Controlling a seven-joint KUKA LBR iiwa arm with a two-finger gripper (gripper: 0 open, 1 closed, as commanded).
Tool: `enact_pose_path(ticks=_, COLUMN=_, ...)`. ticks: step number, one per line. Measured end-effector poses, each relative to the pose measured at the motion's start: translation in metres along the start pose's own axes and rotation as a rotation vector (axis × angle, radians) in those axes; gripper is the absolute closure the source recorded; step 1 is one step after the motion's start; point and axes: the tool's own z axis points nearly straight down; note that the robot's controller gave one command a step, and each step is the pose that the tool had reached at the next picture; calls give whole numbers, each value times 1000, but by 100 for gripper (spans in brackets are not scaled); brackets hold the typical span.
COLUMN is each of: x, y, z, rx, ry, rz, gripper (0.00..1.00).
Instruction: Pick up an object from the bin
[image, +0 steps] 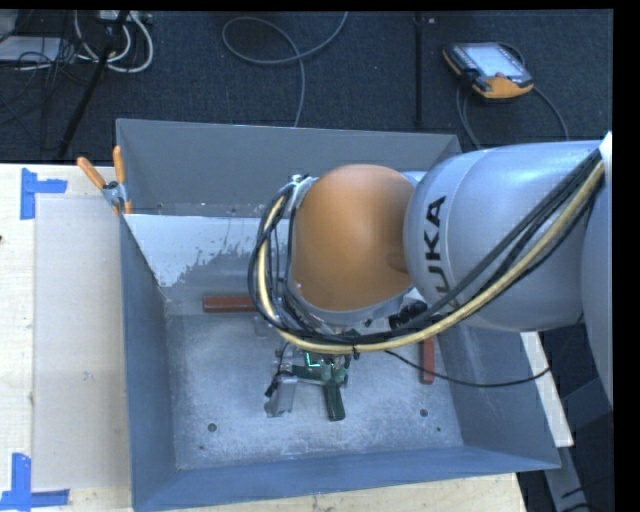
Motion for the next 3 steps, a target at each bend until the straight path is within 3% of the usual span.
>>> enact_pose_path(ticks=1, x=-2, y=-1, z=-4, rx=-1, ry=-8, rz=4, gripper=0)
enact_pose_path(ticks=2, x=-46, y=-28, z=28, rx=-3, ry=-14, rz=-62, gripper=0)
enact_pose_path(ticks=3, x=-35, y=-77, z=15, rx=0, ry=2, rz=-206, gripper=0)
